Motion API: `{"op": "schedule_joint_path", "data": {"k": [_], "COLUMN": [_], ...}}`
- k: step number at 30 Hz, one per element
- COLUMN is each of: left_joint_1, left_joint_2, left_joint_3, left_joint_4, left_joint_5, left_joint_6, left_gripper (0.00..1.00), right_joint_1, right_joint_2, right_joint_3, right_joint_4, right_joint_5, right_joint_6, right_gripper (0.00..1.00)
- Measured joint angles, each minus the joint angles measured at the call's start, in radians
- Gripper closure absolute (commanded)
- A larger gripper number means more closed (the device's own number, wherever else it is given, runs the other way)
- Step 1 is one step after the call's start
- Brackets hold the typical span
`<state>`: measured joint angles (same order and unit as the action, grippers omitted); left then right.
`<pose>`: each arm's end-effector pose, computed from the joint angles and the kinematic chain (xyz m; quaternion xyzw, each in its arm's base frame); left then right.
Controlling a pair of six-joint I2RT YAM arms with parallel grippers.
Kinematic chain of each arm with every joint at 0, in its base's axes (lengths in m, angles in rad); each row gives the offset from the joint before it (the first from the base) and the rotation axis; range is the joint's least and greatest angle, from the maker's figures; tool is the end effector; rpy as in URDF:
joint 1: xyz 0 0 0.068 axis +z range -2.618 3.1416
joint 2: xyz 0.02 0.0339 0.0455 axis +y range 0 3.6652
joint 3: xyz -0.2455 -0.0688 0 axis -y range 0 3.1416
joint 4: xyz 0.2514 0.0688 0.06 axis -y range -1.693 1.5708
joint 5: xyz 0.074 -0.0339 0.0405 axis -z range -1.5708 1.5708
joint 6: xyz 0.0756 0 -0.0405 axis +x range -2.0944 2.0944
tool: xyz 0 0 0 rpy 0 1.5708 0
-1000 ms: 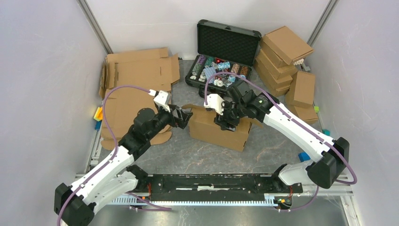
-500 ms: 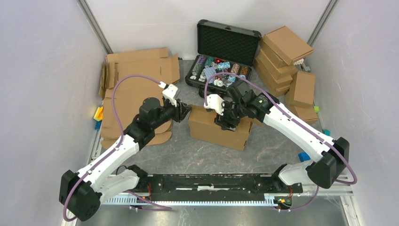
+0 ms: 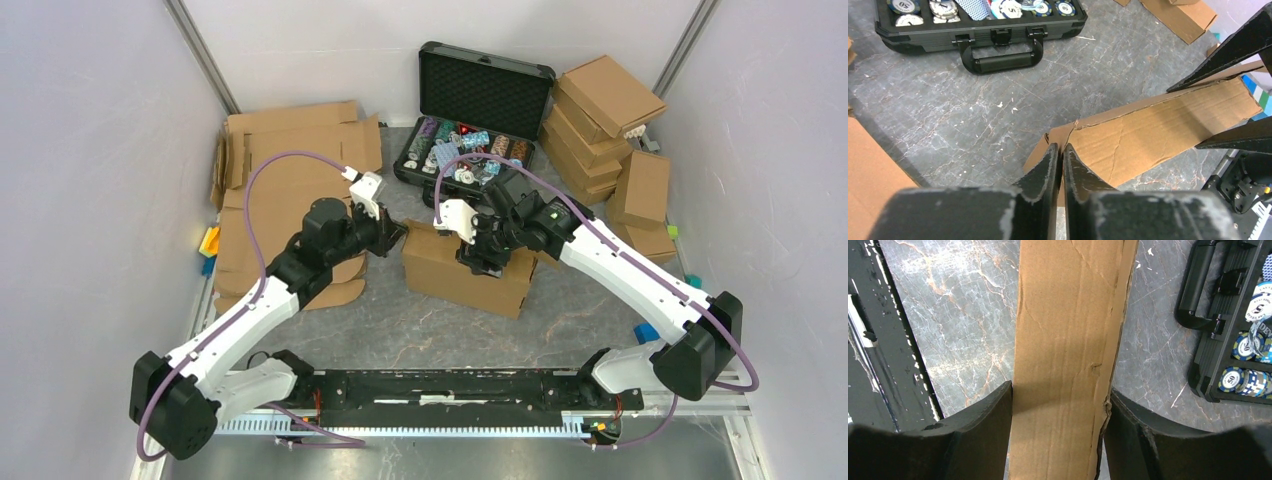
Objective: Fold the paper box
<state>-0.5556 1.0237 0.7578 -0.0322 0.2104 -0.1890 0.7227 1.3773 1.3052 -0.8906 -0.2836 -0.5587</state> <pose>0.2398 -0.1674 0.2715 0.2071 0.7751 -0.2936 0.5198 0.2197 0.2220 0.2758 -0.5985 0.7319 0.1587 0.2843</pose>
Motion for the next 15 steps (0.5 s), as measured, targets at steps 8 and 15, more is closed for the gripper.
{"op": "schedule_joint_path", "data": {"k": [8, 15], "left_joint_1": [-0.001, -0.001], "left_joint_2": [0.021, 0.066], "left_joint_3": [0.040, 0.123], "left_joint_4": [-0.055, -0.159], "left_joint_5": [0.000, 0.002], "left_joint_6": [-0.036, -0.101], "left_gripper": [0.98, 0.98], "right_joint_1": [0.000, 0.000], "right_joint_2": [0.000, -0.005], "right_joint_3": [0.000, -0.006], "right_joint_4": [0.002, 0.006], "right_joint_5": [0.000, 0.000], "right_joint_6": [-0.001, -0.005], "right_gripper": [0.42, 0.31]}}
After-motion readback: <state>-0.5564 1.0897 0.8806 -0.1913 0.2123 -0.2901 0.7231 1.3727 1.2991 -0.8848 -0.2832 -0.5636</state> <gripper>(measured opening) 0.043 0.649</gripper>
